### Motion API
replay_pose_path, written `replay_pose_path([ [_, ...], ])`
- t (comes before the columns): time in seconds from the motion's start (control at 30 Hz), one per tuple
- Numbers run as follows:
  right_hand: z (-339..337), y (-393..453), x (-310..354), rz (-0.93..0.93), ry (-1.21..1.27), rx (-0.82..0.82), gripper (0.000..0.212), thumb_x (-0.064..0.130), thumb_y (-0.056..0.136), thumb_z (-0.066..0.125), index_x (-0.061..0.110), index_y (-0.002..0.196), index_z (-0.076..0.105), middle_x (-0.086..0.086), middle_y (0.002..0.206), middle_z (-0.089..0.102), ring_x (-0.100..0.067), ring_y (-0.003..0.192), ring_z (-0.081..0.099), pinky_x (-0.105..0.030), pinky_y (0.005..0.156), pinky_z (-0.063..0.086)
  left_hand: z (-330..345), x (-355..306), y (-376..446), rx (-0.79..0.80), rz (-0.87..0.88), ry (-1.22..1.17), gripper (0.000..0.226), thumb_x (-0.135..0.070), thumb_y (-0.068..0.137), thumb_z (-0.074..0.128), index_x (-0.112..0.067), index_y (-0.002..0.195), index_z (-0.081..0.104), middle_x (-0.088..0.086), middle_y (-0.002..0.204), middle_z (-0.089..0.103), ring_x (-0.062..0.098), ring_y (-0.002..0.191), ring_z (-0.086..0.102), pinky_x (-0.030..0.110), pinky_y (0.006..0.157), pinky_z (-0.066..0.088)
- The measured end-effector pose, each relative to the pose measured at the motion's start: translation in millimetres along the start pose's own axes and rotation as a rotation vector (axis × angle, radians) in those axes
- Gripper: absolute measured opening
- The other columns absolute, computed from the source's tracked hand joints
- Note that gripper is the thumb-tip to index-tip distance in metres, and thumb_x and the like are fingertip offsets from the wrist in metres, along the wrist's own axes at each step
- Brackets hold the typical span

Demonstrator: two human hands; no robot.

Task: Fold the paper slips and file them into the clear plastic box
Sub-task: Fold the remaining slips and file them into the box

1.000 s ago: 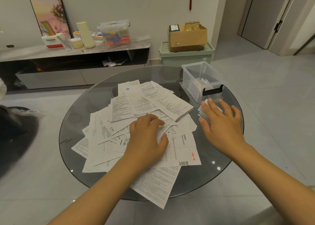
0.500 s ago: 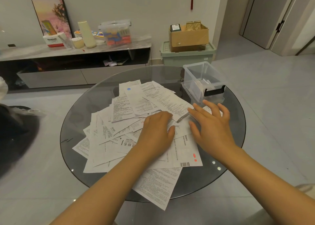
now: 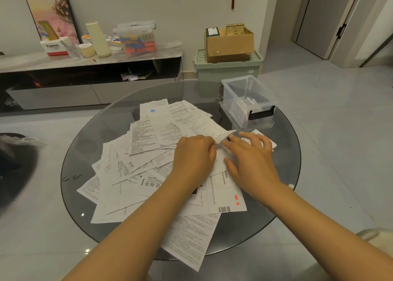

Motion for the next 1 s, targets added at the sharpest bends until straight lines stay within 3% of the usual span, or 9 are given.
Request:
replay_pose_path([
  [0.13, -9, 1, -2, 0.070, 0.186, -0.033, 0.040, 0.017, 0.082, 0.066, 0.017, 0.120, 0.055, 0.001, 0.126, 0.053, -0.017, 0.120, 0.035, -0.026, 0.095, 0.023, -12, -1, -12, 0.001, 0.033, -0.147, 0.028, -0.029, 0.086, 0.046, -0.009, 0.089, 0.067, 0.002, 0.082, 0.066, 0.024, 0.075, 0.059, 0.033, 0.069, 0.043],
  [0.27, -11, 0, -4, 0.096, 0.325, 0.062, 0.043, 0.025, 0.080, 0.070, 0.025, 0.119, 0.053, 0.013, 0.116, 0.047, -0.004, 0.114, 0.029, -0.016, 0.091, 0.021, -20, 0, -33, 0.107, -0.040, -0.366, 0.035, -0.035, 0.078, 0.044, -0.016, 0.096, 0.066, -0.004, 0.091, 0.067, 0.013, 0.081, 0.058, 0.030, 0.071, 0.046],
  [0.43, -7, -7, 0, 0.213, 0.626, 0.337, 0.020, 0.030, 0.078, 0.071, 0.033, 0.092, 0.057, 0.022, 0.092, 0.055, -0.003, 0.091, 0.052, -0.013, 0.072, 0.042, -36, 7, -51, 0.109, -0.214, -0.617, 0.013, -0.027, 0.072, 0.044, -0.021, 0.061, 0.047, -0.009, 0.055, 0.046, 0.005, 0.053, 0.040, 0.018, 0.050, 0.031],
  [0.57, -10, -10, 6, 0.312, 0.829, 0.414, 0.029, 0.031, 0.079, 0.071, 0.036, 0.097, 0.049, 0.023, 0.087, 0.062, -0.001, 0.081, 0.063, -0.016, 0.066, 0.051, -41, 16, -57, 0.082, -0.410, -0.716, 0.017, -0.029, 0.070, 0.040, -0.019, 0.058, 0.042, -0.009, 0.057, 0.042, 0.007, 0.056, 0.038, 0.023, 0.054, 0.031],
  [0.67, -11, -9, 9, 0.334, 0.886, 0.439, 0.031, 0.031, 0.081, 0.069, 0.036, 0.101, 0.045, 0.011, 0.084, 0.068, -0.005, 0.079, 0.066, -0.019, 0.069, 0.052, -41, 28, -60, 0.042, -0.594, -0.834, 0.023, -0.029, 0.077, 0.043, -0.025, 0.055, 0.036, -0.010, 0.058, 0.039, 0.013, 0.061, 0.037, 0.032, 0.061, 0.031],
  [0.77, -7, -9, 15, 0.297, 0.836, 0.420, 0.034, 0.025, 0.083, 0.068, 0.032, 0.106, 0.044, 0.012, 0.066, 0.063, -0.001, 0.063, 0.059, -0.012, 0.062, 0.045, -41, 36, -63, 0.022, -0.651, -0.795, 0.021, -0.025, 0.088, 0.044, -0.018, 0.069, 0.040, -0.002, 0.068, 0.043, 0.018, 0.066, 0.040, 0.036, 0.062, 0.033],
  [0.87, -4, -9, 20, 0.298, 0.797, 0.389, 0.035, 0.022, 0.084, 0.066, 0.032, 0.108, 0.042, 0.015, 0.061, 0.059, -0.002, 0.060, 0.055, -0.017, 0.063, 0.047, -45, 35, -64, 0.011, -0.618, -0.712, 0.008, -0.021, 0.092, 0.048, -0.023, 0.100, 0.049, -0.007, 0.081, 0.054, 0.010, 0.066, 0.051, 0.024, 0.060, 0.039],
  [0.93, -3, -8, 23, 0.283, 0.690, 0.375, 0.041, 0.022, 0.084, 0.065, 0.031, 0.116, 0.041, 0.007, 0.075, 0.061, -0.007, 0.067, 0.055, -0.026, 0.070, 0.047, -47, 35, -66, 0.013, -0.534, -0.642, 0.034, -0.020, 0.091, 0.055, -0.030, 0.120, 0.040, -0.014, 0.098, 0.053, 0.003, 0.080, 0.056, 0.015, 0.062, 0.041],
  [1.0, -1, -8, 24, 0.248, 0.571, 0.356, 0.050, 0.024, 0.084, 0.065, 0.031, 0.126, 0.038, 0.006, 0.081, 0.058, -0.006, 0.071, 0.053, -0.026, 0.070, 0.046, -47, 34, -68, 0.046, -0.395, -0.518, 0.055, -0.021, 0.087, 0.061, -0.031, 0.133, 0.034, -0.012, 0.117, 0.043, 0.003, 0.097, 0.053, 0.017, 0.077, 0.047],
])
Point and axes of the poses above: each hand's wrist, its own y-axis towards the middle knuckle, its own z-axis out of the palm, x = y × z, the point moved 4 cm from there along y, towards the middle knuckle
